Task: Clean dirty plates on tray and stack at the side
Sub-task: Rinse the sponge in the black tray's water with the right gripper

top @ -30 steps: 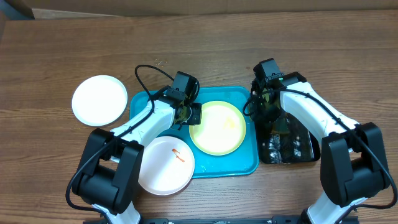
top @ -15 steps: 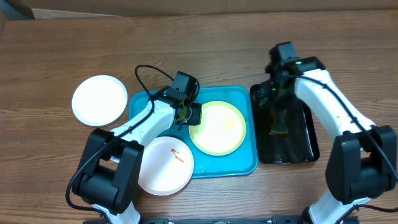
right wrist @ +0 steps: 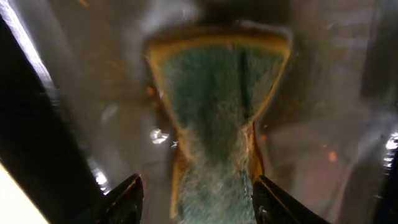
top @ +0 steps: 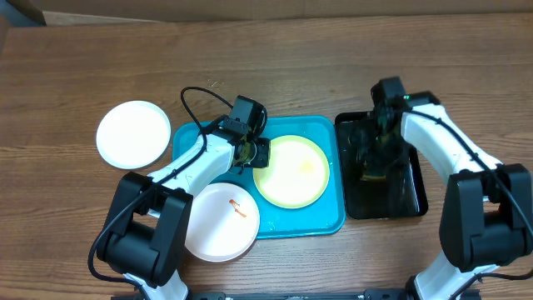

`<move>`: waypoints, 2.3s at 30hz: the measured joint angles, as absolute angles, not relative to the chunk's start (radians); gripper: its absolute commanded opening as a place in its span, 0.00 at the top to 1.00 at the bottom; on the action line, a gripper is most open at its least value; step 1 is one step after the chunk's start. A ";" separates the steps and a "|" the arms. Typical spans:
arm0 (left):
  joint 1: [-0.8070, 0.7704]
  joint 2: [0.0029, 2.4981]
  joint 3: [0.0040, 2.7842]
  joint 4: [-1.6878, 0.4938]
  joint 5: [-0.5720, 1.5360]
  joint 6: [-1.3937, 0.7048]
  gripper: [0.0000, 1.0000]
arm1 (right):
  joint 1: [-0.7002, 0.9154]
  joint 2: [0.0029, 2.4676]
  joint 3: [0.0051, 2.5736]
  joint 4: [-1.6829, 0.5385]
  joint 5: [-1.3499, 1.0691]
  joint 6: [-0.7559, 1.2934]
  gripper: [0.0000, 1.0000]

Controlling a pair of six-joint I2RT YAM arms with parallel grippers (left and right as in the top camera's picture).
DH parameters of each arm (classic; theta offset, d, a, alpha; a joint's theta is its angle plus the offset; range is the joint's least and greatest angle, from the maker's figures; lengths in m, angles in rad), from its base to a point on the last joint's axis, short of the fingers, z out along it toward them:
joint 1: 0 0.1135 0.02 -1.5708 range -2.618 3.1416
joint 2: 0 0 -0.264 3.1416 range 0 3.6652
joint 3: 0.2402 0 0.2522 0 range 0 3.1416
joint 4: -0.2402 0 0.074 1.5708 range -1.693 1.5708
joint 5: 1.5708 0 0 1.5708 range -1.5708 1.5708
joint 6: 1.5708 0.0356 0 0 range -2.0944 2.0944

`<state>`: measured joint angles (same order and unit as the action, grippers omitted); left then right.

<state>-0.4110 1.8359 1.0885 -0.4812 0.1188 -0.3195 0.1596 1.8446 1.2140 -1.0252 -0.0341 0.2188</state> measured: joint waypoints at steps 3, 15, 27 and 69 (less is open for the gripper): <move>-0.411 1.836 1.089 -0.481 0.119 -0.319 0.70 | 0.160 1.845 1.164 -0.984 -0.029 0.224 0.42; -0.411 1.836 1.089 -0.481 0.119 -0.319 0.67 | 0.160 1.845 1.120 -0.952 -0.026 0.235 0.29; -0.411 1.836 1.089 -0.481 0.119 -0.319 0.67 | 0.160 1.845 1.120 -0.951 -0.006 0.236 0.29; -0.411 1.836 1.089 -0.481 0.119 -0.319 0.66 | 0.159 1.845 1.151 -0.654 0.110 0.235 0.20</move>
